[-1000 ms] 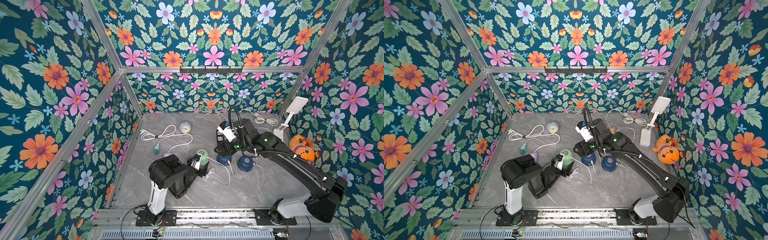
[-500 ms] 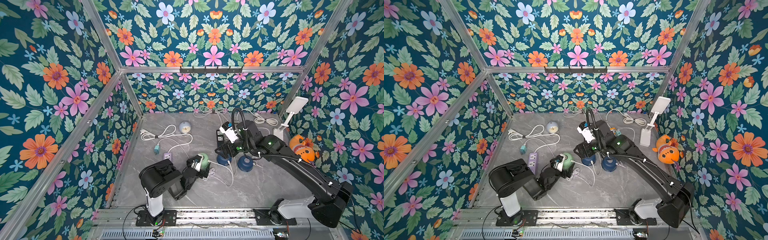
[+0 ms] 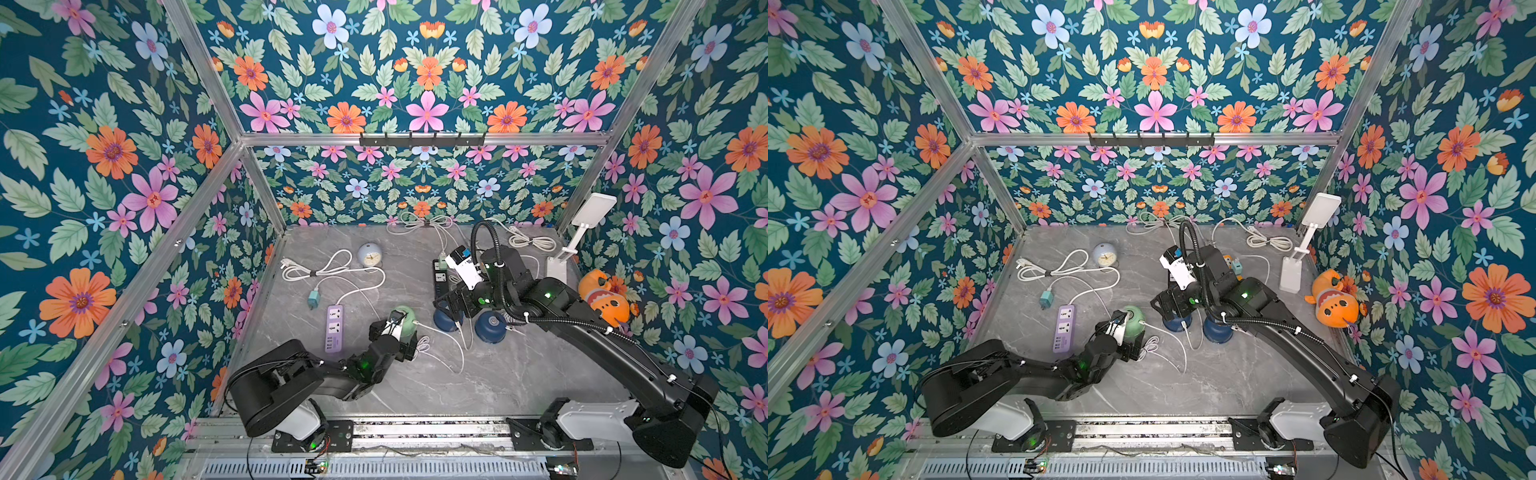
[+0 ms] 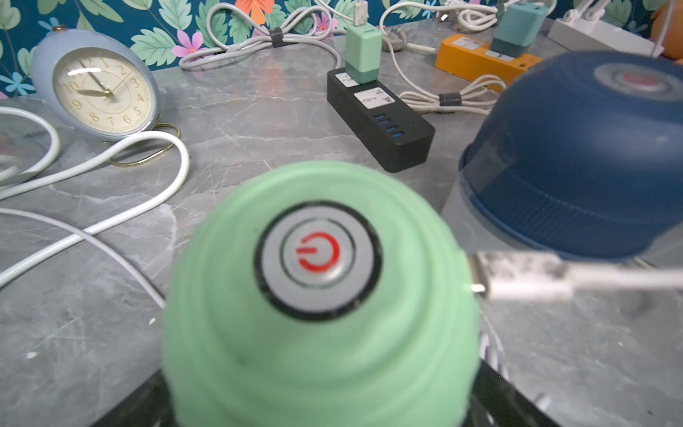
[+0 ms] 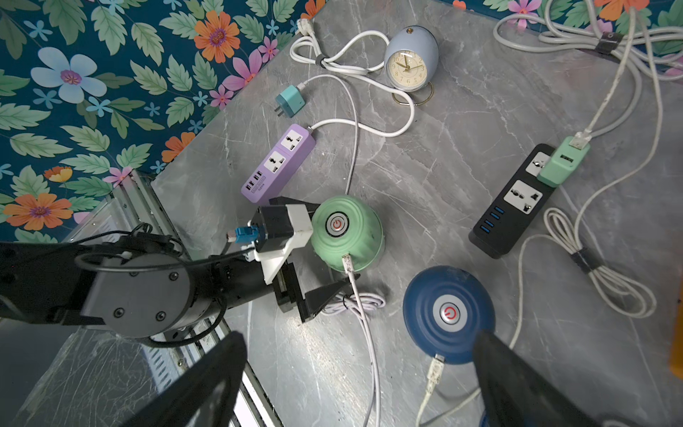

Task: Charge the cordless meat grinders
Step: Place the cordless meat grinder at the center of the board, then pick up the plug from the center of the board.

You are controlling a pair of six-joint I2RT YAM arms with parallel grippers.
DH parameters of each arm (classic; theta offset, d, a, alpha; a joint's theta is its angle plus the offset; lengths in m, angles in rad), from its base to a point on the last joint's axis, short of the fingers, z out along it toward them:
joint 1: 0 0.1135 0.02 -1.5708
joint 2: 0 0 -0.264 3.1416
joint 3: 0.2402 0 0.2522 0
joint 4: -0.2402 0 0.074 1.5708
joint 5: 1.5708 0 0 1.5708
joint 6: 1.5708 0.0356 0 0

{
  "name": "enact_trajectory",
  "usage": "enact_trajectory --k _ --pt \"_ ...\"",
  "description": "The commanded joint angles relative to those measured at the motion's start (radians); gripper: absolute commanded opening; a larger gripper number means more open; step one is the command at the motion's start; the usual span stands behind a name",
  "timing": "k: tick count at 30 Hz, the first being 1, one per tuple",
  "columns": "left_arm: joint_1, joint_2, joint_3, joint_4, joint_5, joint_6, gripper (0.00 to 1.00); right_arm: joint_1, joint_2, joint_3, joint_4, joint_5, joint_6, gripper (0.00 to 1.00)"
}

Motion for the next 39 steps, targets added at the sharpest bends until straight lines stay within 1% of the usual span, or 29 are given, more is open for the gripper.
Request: enact_trajectory --k 1,2,3,5,7,9,12,15,18,20,22,25,29,30,32,34,36,38,39 --pt "-0.003 -0.065 0.045 -0.345 -0.068 -0.118 1.00 0.000 -0.002 0.007 -0.007 0.060 0.052 0.99" --pt "-0.002 -0.086 0.058 -0.412 -0.068 -0.147 1.00 0.000 -0.004 0.009 -0.012 0.085 0.075 0.99" --pt "-0.004 -0.112 0.072 -0.479 -0.071 -0.189 1.00 0.000 -0.004 0.010 -0.016 0.136 0.118 0.99" --pt "-0.007 -0.157 0.126 -0.663 -0.085 -0.288 1.00 0.001 0.003 0.026 -0.050 0.213 0.180 0.99" --pt "-0.007 -0.196 0.186 -0.857 -0.104 -0.406 1.00 0.001 0.003 0.033 -0.076 0.239 0.195 0.99" --pt "-0.006 -0.220 0.229 -0.964 -0.087 -0.463 1.00 0.000 -0.010 0.022 -0.068 0.215 0.175 0.99" --pt "-0.007 -0.227 0.279 -1.016 -0.001 -0.478 1.00 0.000 -0.018 0.020 -0.065 0.177 0.162 0.99" --pt "-0.008 -0.152 0.378 -1.146 0.050 -0.482 1.00 0.000 -0.014 0.019 -0.065 0.180 0.148 0.99" --pt "-0.038 -0.071 0.451 -1.257 0.057 -0.470 1.00 -0.001 -0.020 0.006 -0.066 0.207 0.128 0.99" --pt "-0.054 -0.055 0.470 -1.298 0.071 -0.478 1.00 0.000 -0.044 -0.025 -0.042 0.247 0.122 0.99" --pt "-0.058 -0.076 0.473 -1.326 0.076 -0.500 1.00 -0.001 -0.085 -0.072 0.002 0.277 0.119 0.99" --pt "-0.057 -0.151 0.480 -1.395 0.052 -0.555 0.99 0.000 -0.111 -0.084 0.006 0.271 0.114 0.97" --pt "-0.039 -0.259 0.538 -1.496 0.006 -0.587 0.98 0.000 -0.110 -0.071 -0.030 0.166 0.081 0.93" --pt "-0.013 -0.279 0.567 -1.526 -0.001 -0.584 0.99 0.000 -0.115 -0.078 -0.016 0.124 0.078 0.91" --pt "0.073 -0.305 0.620 -1.549 0.001 -0.541 1.00 0.000 -0.121 -0.089 0.020 0.065 0.082 0.88" --pt "0.231 -0.313 0.655 -1.515 0.052 -0.430 1.00 0.000 -0.097 -0.081 0.049 0.008 0.102 0.82" --pt "0.407 -0.274 0.694 -1.470 0.128 -0.305 1.00 -0.001 -0.063 -0.061 0.065 -0.061 0.125 0.78" --pt "0.569 -0.191 0.755 -1.460 0.182 -0.188 0.91 0.003 -0.032 -0.052 0.094 -0.135 0.161 0.74" --pt "0.643 -0.136 0.791 -1.458 0.205 -0.126 0.85 0.009 -0.026 -0.059 0.117 -0.158 0.180 0.73"
